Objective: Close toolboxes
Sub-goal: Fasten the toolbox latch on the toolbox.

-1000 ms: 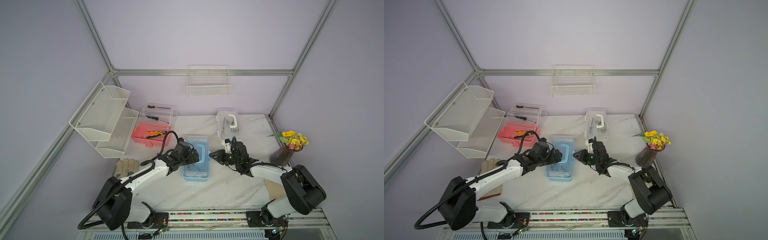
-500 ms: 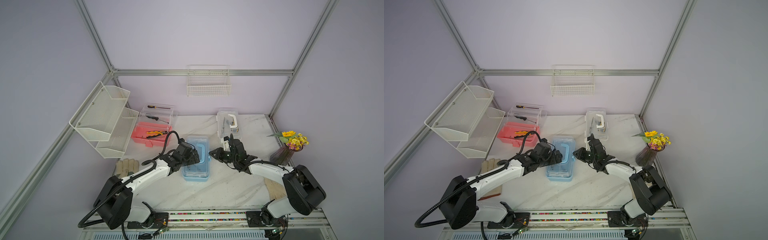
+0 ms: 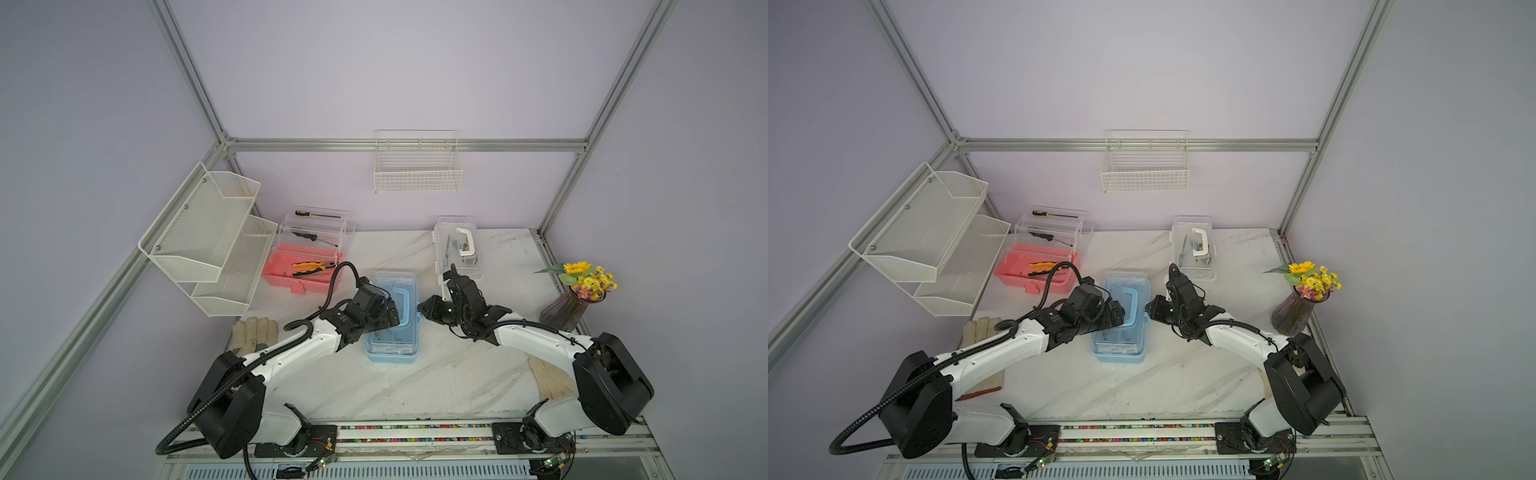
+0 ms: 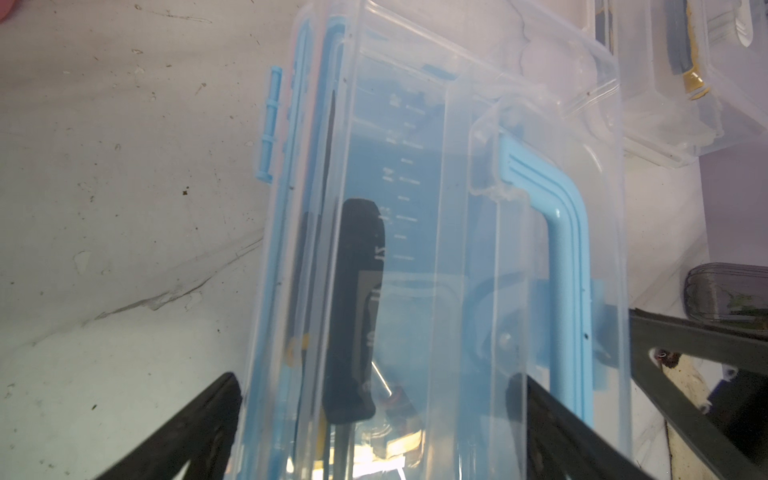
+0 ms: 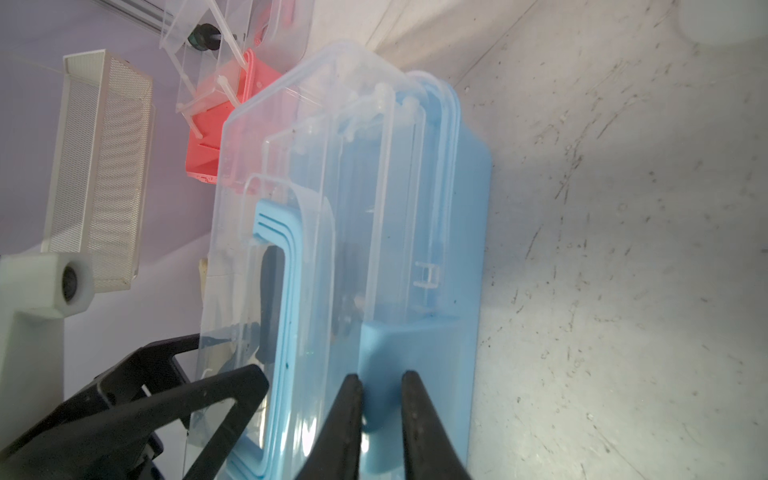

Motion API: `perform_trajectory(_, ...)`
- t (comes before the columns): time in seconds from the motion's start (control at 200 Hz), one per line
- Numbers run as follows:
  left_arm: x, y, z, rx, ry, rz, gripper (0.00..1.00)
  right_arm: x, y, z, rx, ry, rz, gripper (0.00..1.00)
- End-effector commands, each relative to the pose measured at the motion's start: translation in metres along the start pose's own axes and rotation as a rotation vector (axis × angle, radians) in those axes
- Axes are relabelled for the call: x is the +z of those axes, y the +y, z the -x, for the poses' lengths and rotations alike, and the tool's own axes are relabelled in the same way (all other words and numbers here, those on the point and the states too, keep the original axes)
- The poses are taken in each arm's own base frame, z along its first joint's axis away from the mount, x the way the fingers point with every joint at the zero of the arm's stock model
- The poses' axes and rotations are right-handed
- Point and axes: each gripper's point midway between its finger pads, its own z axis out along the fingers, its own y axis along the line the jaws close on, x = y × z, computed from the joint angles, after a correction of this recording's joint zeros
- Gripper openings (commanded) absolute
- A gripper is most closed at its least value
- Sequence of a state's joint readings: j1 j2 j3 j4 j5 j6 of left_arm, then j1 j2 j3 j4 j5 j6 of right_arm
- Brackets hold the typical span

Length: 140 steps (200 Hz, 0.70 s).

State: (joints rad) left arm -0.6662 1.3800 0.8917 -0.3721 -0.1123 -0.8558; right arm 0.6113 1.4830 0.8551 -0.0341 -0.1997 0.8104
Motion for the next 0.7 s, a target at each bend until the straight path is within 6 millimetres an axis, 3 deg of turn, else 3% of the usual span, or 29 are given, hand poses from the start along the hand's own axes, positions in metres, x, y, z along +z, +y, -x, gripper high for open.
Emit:
perform_trajectory(0.0, -0.015, -0.064, 0.01, -0.025, 0.006, -0.207, 0.98, 0.01, -0.004, -0.04, -0.024, 0.137, -0.033, 0.18)
perform_trajectory(0.495, -0.017, -0.073, 0.01, -0.019, 0.01, -0.226, 0.98, 0.021, -0.007, -0.052, -0.012, 0.175, -0.032, 0.16)
perform_trajectory(0.535, -0.005, -0.069, 0.003, -0.017, 0.037, -0.2, 0.98, 0.022, -0.007, -0.053, -0.01, 0.174, -0.027, 0.16)
perform_trajectory(0.695, -0.004, -0.072, -0.001, -0.019, 0.044, -0.203, 0.99, 0.025, -0.006, -0.055, -0.005, 0.174, -0.001, 0.15)
